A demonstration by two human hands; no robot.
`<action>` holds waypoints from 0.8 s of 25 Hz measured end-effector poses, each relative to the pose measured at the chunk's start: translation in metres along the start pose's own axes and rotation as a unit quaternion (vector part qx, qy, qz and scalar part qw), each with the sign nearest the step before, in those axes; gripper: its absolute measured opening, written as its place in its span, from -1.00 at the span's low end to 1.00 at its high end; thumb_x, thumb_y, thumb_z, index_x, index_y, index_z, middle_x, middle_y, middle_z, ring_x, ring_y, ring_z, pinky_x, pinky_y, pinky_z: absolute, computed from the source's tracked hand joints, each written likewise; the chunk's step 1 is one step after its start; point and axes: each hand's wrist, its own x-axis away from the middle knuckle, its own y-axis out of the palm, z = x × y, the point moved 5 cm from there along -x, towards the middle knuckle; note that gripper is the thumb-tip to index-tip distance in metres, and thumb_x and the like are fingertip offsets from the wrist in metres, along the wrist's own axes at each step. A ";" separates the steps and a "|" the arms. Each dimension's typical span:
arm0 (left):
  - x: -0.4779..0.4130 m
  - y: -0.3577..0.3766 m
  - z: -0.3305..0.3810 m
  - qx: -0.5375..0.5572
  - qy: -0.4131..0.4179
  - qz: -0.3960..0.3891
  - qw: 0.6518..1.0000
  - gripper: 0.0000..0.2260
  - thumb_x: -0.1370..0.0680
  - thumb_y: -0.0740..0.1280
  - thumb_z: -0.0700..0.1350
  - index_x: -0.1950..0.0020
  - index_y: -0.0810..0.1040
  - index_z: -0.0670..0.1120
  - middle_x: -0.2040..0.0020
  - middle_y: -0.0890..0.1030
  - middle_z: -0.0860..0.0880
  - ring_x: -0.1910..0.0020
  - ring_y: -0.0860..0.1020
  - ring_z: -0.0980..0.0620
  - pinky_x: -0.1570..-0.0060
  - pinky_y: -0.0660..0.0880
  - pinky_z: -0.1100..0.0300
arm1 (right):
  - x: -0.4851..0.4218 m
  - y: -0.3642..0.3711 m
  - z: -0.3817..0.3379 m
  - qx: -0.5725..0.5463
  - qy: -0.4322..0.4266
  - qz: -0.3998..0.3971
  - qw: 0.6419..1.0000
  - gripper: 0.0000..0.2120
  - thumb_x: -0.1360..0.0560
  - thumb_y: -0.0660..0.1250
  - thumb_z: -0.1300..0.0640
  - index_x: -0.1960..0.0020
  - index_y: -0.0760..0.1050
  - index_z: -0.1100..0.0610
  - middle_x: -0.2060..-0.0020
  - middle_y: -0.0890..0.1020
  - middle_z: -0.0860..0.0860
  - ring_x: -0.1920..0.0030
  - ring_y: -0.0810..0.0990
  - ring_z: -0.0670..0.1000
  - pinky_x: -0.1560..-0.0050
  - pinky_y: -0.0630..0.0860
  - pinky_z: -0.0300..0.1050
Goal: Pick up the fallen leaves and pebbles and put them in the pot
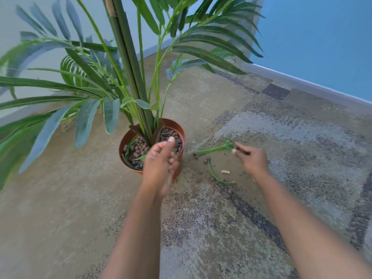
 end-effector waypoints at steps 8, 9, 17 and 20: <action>-0.014 -0.069 0.034 -0.111 0.006 0.254 0.961 -0.88 -0.56 0.37 -0.17 0.15 0.49 -0.14 0.38 0.43 0.00 0.47 0.36 0.11 0.45 0.33 0.26 | 0.018 0.033 -0.101 -0.330 0.061 -0.144 0.931 -0.50 -0.28 0.52 0.35 -0.21 0.55 0.34 -0.12 0.65 0.22 -0.03 0.68 0.05 0.03 0.64 -0.24; -0.016 -0.072 0.036 -0.102 0.003 0.273 0.957 -0.89 -0.55 0.38 -0.18 0.14 0.51 -0.16 0.38 0.44 -0.01 0.48 0.37 0.10 0.44 0.35 0.25 | 0.028 0.050 -0.115 -0.303 0.060 -0.168 0.936 -0.50 -0.25 0.53 0.32 -0.18 0.57 0.30 -0.11 0.67 0.19 -0.02 0.69 0.04 0.05 0.64 -0.24; -0.048 -0.069 0.046 -0.180 -0.056 0.286 0.940 -0.75 -0.59 0.13 -0.25 -0.18 0.50 -0.28 -0.04 0.62 -0.22 0.05 0.62 -0.10 0.18 0.57 0.10 | 0.060 0.158 -0.169 0.197 -0.073 -0.100 0.973 -0.65 -0.51 0.43 0.08 -0.16 0.58 0.31 -0.08 0.65 0.20 -0.07 0.64 0.18 0.02 0.55 -0.12; -0.046 -0.072 0.050 -0.162 -0.066 0.311 0.934 -0.70 -0.58 0.08 -0.27 -0.22 0.48 -0.31 -0.11 0.60 -0.25 -0.04 0.61 -0.18 0.07 0.59 -0.01 | 0.058 0.161 -0.165 0.201 -0.067 -0.120 0.970 -0.67 -0.55 0.37 0.09 -0.16 0.55 0.33 -0.09 0.64 0.21 -0.08 0.63 0.19 0.06 0.53 -0.12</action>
